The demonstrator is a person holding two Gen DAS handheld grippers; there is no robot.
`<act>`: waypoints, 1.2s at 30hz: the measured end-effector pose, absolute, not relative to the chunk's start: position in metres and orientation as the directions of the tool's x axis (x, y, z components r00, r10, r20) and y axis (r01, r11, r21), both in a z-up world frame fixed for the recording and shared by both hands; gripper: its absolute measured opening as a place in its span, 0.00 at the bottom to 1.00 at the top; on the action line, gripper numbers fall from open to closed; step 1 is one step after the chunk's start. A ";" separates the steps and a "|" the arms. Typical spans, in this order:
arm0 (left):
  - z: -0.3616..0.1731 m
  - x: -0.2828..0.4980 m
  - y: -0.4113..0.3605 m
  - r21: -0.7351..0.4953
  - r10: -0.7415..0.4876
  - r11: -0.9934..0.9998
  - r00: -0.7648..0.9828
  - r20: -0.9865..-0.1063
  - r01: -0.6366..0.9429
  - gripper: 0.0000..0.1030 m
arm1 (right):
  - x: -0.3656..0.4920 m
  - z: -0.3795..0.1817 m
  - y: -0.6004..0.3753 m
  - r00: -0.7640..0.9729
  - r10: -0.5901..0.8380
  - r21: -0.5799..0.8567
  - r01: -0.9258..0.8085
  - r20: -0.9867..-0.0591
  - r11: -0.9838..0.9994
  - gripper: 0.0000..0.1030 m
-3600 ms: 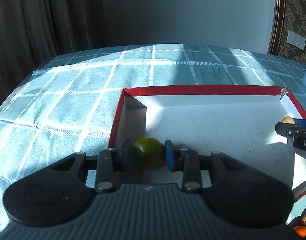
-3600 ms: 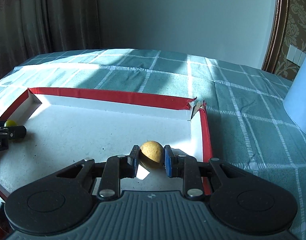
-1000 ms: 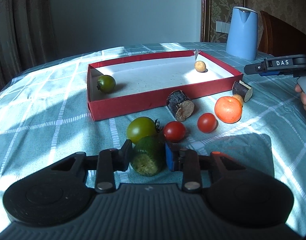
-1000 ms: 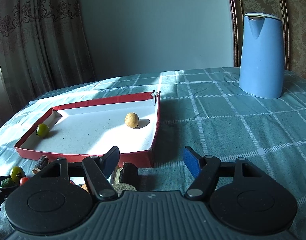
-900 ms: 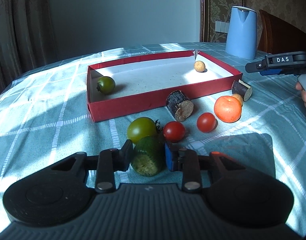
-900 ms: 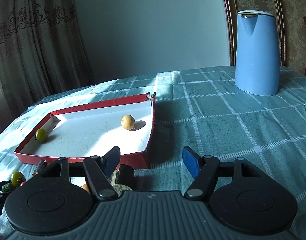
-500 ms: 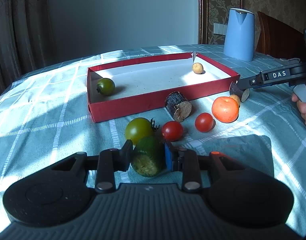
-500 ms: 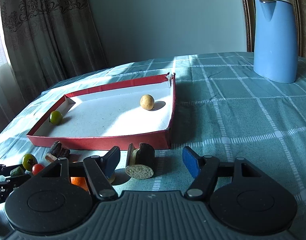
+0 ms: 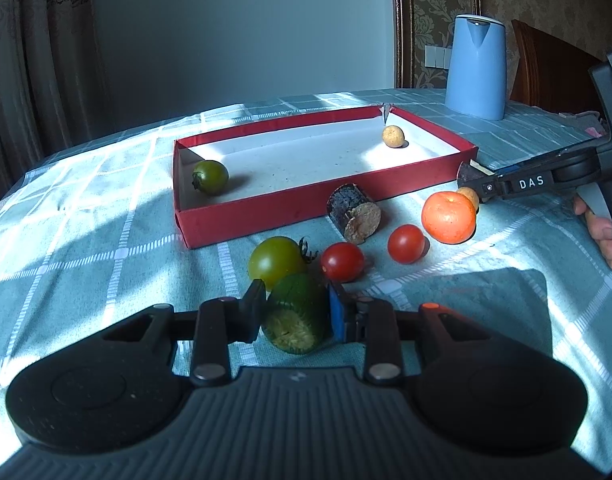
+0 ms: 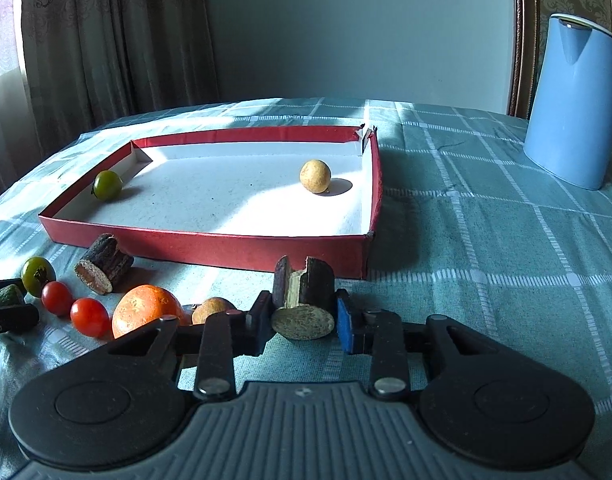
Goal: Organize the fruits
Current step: 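Grasp the bark-covered wood slice with the right tool while the left holds the cucumber, then carry the cucumber and wood slice into the red box and open both tools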
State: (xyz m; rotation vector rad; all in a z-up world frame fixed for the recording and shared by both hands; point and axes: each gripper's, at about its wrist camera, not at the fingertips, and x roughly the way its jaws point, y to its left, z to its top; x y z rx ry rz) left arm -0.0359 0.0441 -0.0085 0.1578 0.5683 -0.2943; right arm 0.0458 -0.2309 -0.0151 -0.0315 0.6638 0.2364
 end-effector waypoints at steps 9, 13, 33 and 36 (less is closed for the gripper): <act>-0.007 -0.041 0.048 0.052 -0.234 0.950 0.812 -0.535 0.309 0.29 | 0.041 -0.013 -0.231 0.780 0.192 0.033 -0.214 -0.596 0.976 0.31; -0.004 -0.050 0.055 0.015 -0.259 0.951 0.824 -0.505 0.308 0.29 | 0.038 -0.011 -0.233 0.793 0.184 0.033 -0.202 -0.581 0.979 0.31; 0.038 -0.016 0.045 0.028 -0.158 0.981 0.867 -0.473 0.194 0.30 | 0.028 0.017 -0.240 0.891 0.146 0.022 -0.151 -0.430 0.988 0.31; 0.042 0.002 0.034 0.029 -0.144 0.983 0.867 -0.476 0.180 0.30 | 0.039 0.025 -0.242 0.897 0.131 0.019 -0.136 -0.423 0.990 0.31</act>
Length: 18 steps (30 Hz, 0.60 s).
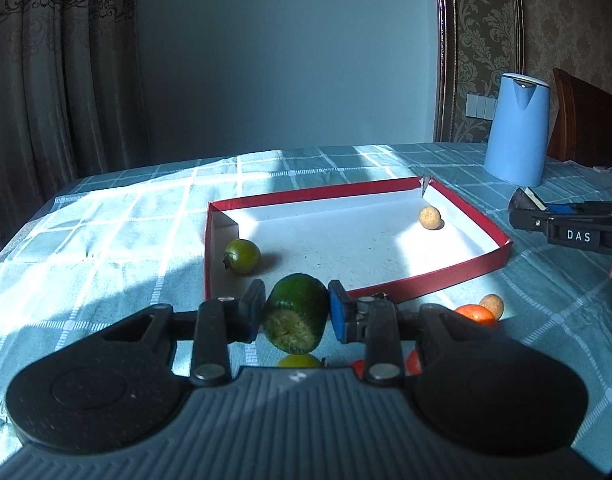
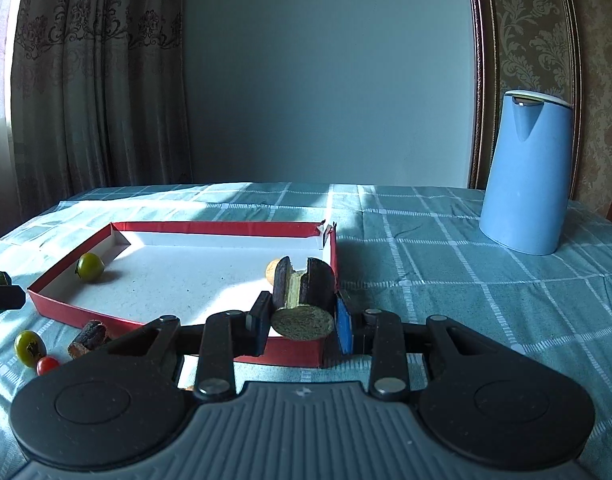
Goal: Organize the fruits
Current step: 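Carry the cucumber and wood slice into the red box and open both tools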
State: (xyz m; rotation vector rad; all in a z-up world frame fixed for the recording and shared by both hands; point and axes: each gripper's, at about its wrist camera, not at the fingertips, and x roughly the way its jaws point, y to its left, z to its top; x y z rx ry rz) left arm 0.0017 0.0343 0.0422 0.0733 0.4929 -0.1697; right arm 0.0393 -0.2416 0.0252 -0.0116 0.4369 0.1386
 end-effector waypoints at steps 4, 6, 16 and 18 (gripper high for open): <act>0.040 0.029 0.021 0.037 -0.105 0.989 0.870 -0.482 0.140 0.30 | 0.061 0.032 -0.239 0.895 0.118 0.012 -0.125 -0.429 0.992 0.31; 0.038 0.048 0.015 0.043 -0.081 0.992 0.864 -0.497 0.117 0.30 | 0.072 0.033 -0.236 0.897 0.108 -0.006 -0.122 -0.429 0.993 0.31; 0.023 0.120 0.013 0.039 0.006 0.999 0.818 -0.575 0.021 0.30 | 0.135 0.020 -0.220 0.834 0.138 0.020 -0.151 -0.534 0.988 0.31; 0.020 0.128 0.014 0.049 0.015 0.999 0.817 -0.576 0.016 0.30 | 0.145 0.017 -0.215 0.818 0.148 0.023 -0.163 -0.555 0.986 0.31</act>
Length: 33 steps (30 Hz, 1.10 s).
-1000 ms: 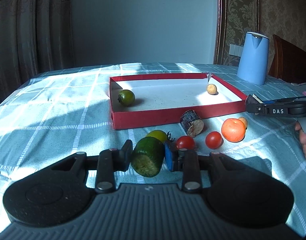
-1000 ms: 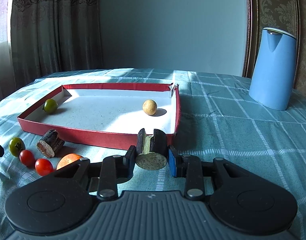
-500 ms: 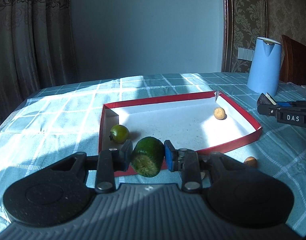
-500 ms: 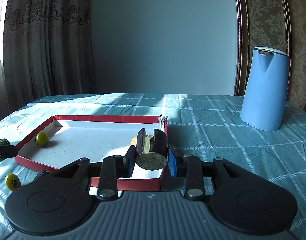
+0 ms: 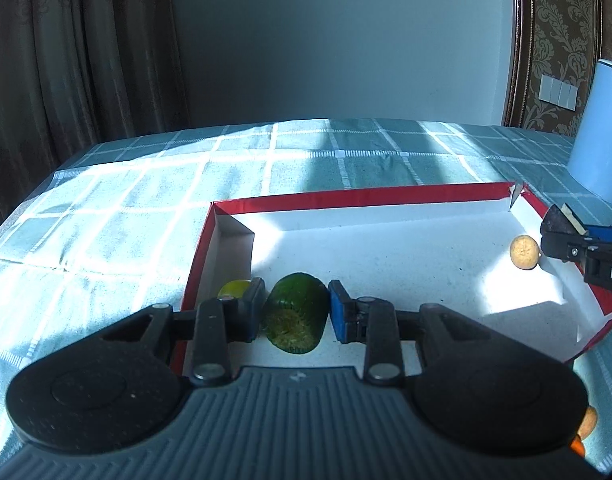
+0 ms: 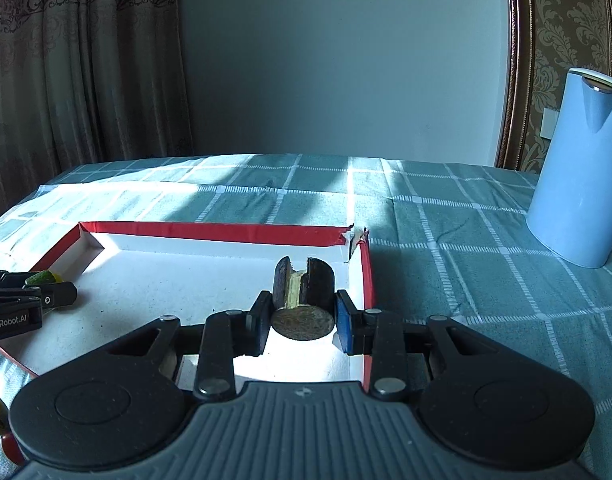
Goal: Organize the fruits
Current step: 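Carry the cucumber and wood slice into the red box and open both tools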
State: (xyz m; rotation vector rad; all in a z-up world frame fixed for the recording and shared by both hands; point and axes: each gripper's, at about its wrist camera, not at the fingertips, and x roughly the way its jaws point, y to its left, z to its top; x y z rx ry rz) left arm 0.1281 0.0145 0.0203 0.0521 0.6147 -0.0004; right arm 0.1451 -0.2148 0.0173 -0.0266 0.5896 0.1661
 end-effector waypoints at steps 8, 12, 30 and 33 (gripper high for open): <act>0.021 0.133 0.013 0.045 0.007 0.999 0.828 -0.560 0.022 0.30 | 0.162 0.007 -0.188 0.786 0.186 -0.015 -0.241 -0.590 0.970 0.31; 0.018 0.133 0.009 0.040 -0.022 0.998 0.825 -0.565 0.054 0.30 | 0.163 0.007 -0.182 0.790 0.188 -0.029 -0.252 -0.583 0.967 0.31; 0.008 0.137 0.000 0.082 -0.011 0.994 0.791 -0.611 0.077 0.36 | 0.155 -0.001 -0.152 0.777 0.220 -0.150 -0.372 -0.590 0.916 0.31; 0.008 0.136 0.000 0.080 -0.013 0.994 0.793 -0.610 0.078 0.42 | 0.159 -0.004 -0.152 0.766 0.208 -0.148 -0.367 -0.608 0.918 0.31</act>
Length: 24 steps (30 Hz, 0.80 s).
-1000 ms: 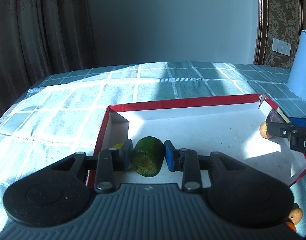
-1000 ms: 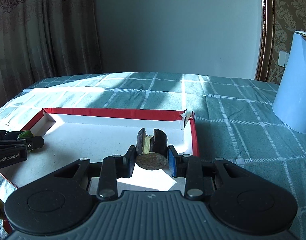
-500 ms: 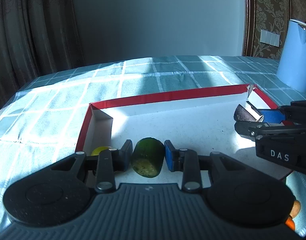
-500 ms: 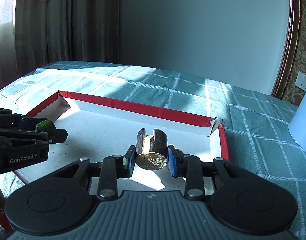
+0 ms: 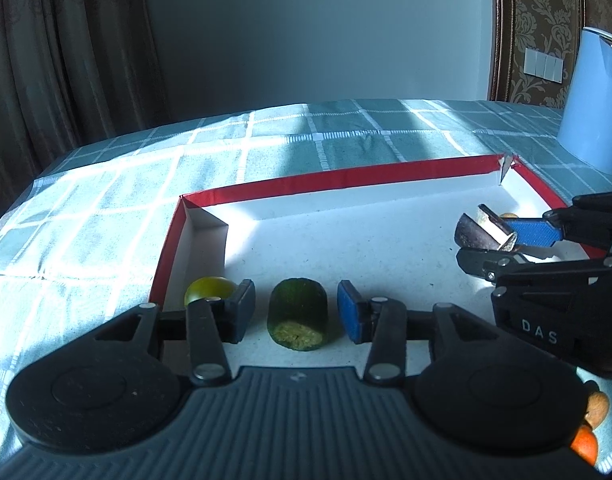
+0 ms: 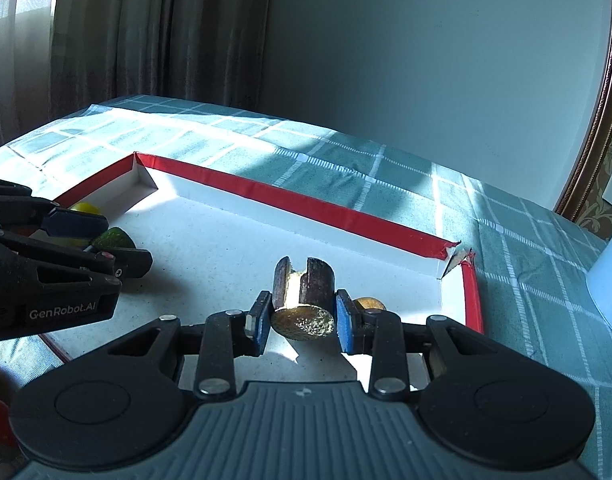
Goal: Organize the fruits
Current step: 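Carry the cucumber and wood slice into the red box and open both tools, then withdraw both tools from the box toward the remaining loose fruits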
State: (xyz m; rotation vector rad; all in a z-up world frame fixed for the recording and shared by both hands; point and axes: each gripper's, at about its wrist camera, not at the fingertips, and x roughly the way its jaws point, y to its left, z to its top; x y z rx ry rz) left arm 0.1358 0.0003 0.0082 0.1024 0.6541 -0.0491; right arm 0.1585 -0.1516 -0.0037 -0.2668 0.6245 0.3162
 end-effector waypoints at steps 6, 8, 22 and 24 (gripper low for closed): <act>0.011 0.133 0.001 0.062 -0.031 0.994 0.799 -0.601 0.085 0.50 | 0.166 -0.010 -0.155 0.753 0.182 -0.136 -0.339 -0.633 0.931 0.31; 0.012 0.131 0.001 0.066 -0.028 0.994 0.807 -0.591 0.083 0.58 | 0.166 -0.010 -0.155 0.755 0.180 -0.143 -0.342 -0.631 0.929 0.32; 0.021 0.065 0.030 0.029 -0.030 0.998 0.883 -0.468 0.050 0.81 | 0.113 0.004 -0.184 0.810 0.207 -0.109 -0.315 -0.549 0.943 0.60; 0.021 0.053 0.041 0.005 -0.028 0.999 0.887 -0.461 0.034 0.84 | 0.103 0.008 -0.192 0.811 0.220 -0.078 -0.310 -0.542 0.948 0.60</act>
